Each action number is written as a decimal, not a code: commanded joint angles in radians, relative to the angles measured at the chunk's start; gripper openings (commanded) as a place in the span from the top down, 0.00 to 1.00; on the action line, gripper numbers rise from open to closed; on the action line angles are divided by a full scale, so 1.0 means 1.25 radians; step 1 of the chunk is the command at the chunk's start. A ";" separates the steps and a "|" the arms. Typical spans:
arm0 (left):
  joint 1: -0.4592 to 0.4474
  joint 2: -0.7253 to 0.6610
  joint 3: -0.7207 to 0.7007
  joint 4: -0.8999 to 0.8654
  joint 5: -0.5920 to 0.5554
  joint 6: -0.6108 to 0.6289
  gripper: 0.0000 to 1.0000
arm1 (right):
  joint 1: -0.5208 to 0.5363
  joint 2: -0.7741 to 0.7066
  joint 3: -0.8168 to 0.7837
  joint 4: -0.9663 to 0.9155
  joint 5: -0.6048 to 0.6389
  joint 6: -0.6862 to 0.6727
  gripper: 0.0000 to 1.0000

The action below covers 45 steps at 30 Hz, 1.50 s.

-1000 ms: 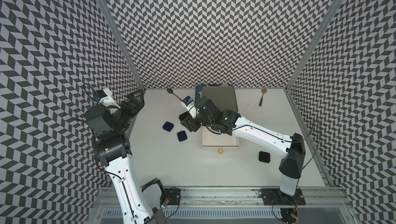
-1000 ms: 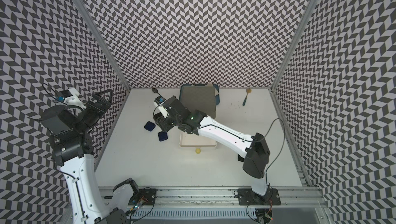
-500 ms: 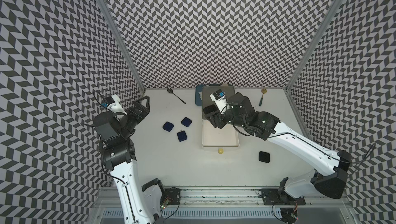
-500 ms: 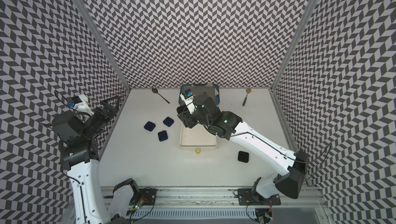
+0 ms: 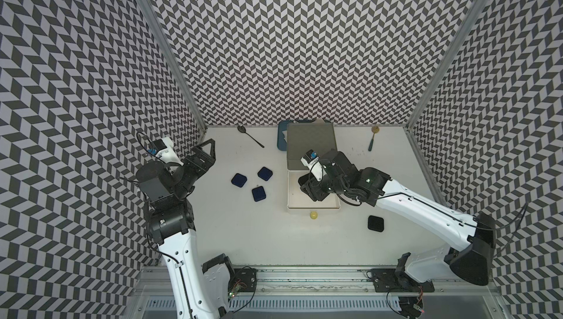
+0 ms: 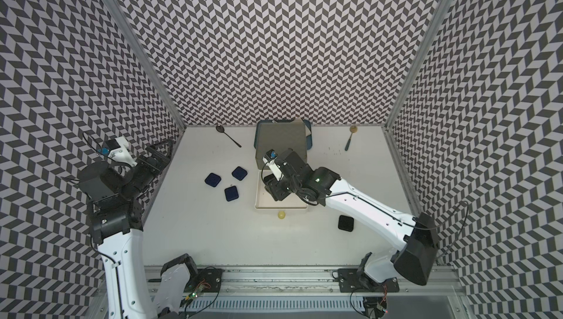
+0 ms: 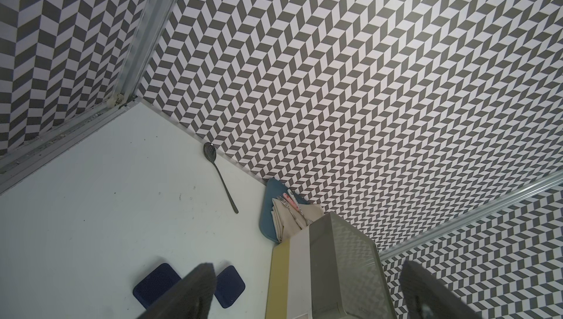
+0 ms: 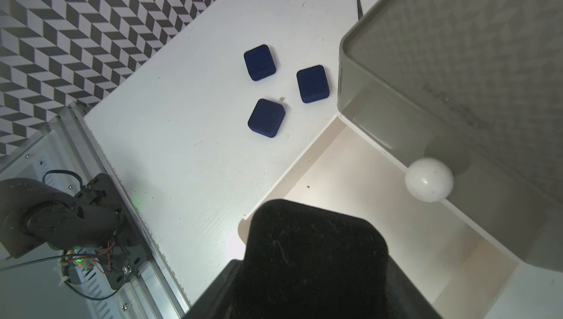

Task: Place the brooch boxes into the drawer by color
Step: Place the brooch box in the drawer.

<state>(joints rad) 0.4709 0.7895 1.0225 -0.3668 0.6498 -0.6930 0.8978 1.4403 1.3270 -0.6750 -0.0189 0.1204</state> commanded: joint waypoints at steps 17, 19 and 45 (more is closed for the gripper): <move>-0.032 -0.050 -0.105 0.000 -0.036 0.067 0.00 | -0.003 0.075 -0.053 0.083 0.021 0.044 0.84; -0.033 -0.050 -0.105 0.001 -0.036 0.069 0.00 | -0.003 0.084 -0.059 0.094 0.022 0.048 0.84; -0.039 -0.044 -0.105 -0.015 -0.035 0.097 0.00 | -0.012 0.234 -0.071 0.187 0.046 0.031 0.83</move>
<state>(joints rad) 0.4255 0.7399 0.8890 -0.3790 0.6136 -0.5945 0.8883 1.7172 1.2457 -0.4919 0.0334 0.1650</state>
